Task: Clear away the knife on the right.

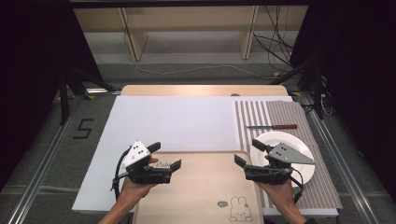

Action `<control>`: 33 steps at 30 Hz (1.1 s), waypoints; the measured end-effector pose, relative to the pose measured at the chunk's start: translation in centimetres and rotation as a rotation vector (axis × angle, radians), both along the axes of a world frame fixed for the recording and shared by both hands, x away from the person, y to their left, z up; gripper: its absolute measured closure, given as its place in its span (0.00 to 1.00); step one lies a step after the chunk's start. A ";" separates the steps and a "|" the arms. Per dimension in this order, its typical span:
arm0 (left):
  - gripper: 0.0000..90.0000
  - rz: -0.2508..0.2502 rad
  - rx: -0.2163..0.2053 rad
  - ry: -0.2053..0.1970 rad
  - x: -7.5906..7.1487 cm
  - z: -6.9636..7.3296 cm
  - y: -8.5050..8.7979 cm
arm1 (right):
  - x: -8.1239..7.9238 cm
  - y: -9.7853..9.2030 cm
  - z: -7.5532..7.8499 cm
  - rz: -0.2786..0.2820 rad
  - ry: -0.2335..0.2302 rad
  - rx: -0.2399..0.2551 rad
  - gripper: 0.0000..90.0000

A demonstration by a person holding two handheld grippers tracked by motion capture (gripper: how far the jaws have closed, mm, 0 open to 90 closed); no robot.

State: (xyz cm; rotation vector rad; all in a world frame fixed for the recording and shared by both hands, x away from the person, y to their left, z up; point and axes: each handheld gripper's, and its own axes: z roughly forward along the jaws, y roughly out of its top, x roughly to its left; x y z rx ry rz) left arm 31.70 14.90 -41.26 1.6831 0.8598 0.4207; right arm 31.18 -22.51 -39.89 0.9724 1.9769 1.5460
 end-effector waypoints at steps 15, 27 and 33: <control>0.04 0.001 0.001 0.001 0.0 0.0 0.0 | 1.9 -3.2 1.1 -0.135 -0.042 -0.066 0.21; 0.04 0.002 0.005 0.002 0.1 -0.1 0.0 | 3.5 -5.6 1.0 -0.193 -0.020 -0.105 0.22; 0.04 0.003 0.005 0.000 0.1 -0.1 0.0 | 4.4 -6.6 0.8 -0.212 0.005 -0.128 0.22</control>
